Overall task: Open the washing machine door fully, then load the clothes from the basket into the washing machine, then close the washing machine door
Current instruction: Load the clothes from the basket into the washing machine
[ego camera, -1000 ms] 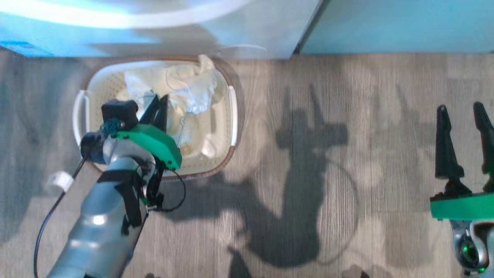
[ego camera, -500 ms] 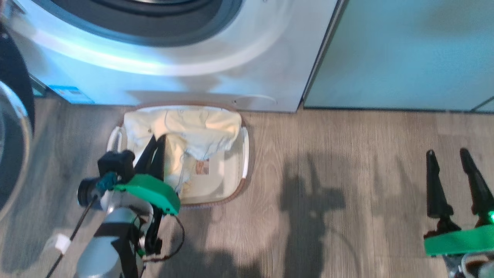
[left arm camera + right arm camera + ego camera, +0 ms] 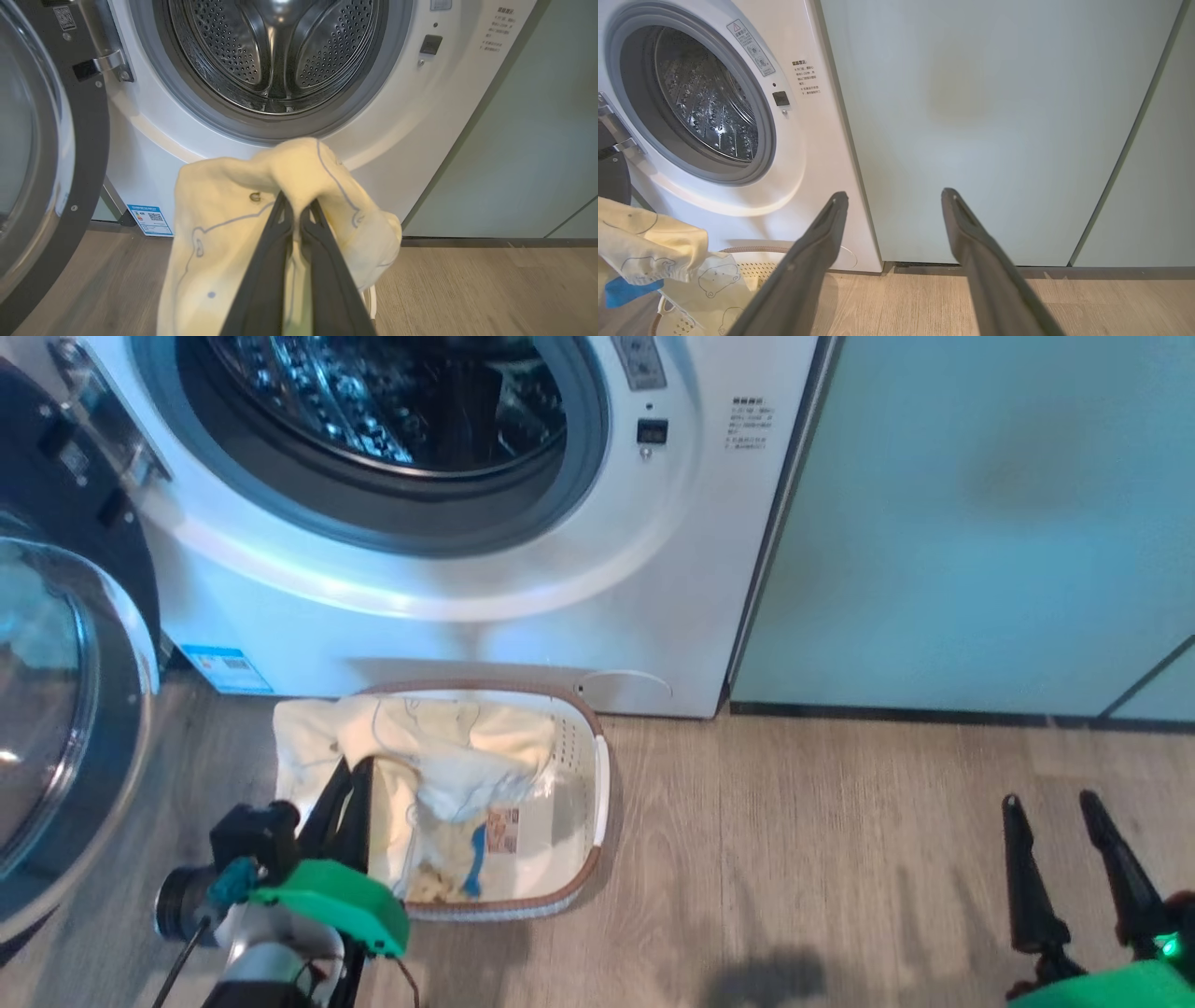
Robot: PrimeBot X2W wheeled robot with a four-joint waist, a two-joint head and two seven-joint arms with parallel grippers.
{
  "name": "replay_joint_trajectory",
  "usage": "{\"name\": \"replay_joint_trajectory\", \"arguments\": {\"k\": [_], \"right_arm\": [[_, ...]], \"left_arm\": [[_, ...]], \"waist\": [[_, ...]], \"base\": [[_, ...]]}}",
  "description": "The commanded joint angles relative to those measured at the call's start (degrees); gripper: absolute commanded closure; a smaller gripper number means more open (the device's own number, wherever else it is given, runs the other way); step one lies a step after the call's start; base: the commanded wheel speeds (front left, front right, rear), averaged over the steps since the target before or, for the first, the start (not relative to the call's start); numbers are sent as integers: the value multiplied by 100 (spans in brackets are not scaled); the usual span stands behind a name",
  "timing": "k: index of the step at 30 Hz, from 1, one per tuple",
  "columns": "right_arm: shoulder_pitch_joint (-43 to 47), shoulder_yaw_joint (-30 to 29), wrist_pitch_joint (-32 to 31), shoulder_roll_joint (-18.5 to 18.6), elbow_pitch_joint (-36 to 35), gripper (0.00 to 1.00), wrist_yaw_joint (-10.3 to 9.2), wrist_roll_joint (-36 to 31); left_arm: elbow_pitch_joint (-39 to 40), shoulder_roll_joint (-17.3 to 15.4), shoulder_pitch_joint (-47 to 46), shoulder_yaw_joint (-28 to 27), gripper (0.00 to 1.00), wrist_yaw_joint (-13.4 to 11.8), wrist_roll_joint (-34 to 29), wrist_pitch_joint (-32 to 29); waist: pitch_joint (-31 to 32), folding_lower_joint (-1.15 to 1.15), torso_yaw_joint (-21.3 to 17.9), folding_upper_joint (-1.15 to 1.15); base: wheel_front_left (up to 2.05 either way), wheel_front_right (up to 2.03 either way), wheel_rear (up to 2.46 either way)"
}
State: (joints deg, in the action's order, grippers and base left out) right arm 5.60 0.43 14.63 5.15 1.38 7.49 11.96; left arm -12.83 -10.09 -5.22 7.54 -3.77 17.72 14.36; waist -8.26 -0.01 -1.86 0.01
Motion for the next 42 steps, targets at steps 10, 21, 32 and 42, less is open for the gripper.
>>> {"name": "replay_joint_trajectory", "arguments": {"k": [10,21,32,42], "right_arm": [[240,243,37,-22,-112,0,0,-80],[240,298,37,-53,-102,0,0,-62],[207,327,37,-51,-55,0,0,-29],[213,362,37,-63,-67,0,0,-23]], "left_arm": [[718,-254,383,-289,100,-189,25,-185],[1004,-293,487,-305,100,-296,79,-324],[973,-287,470,-241,100,-297,127,-339],[800,-324,156,-164,100,-245,196,-510]], "waist": [[551,1,21,-1],[527,1,-29,-1],[556,1,-67,-1],[534,1,-99,-1]], "base": [[0,0,0],[0,0,0],[0,0,0],[0,0,0]]}}
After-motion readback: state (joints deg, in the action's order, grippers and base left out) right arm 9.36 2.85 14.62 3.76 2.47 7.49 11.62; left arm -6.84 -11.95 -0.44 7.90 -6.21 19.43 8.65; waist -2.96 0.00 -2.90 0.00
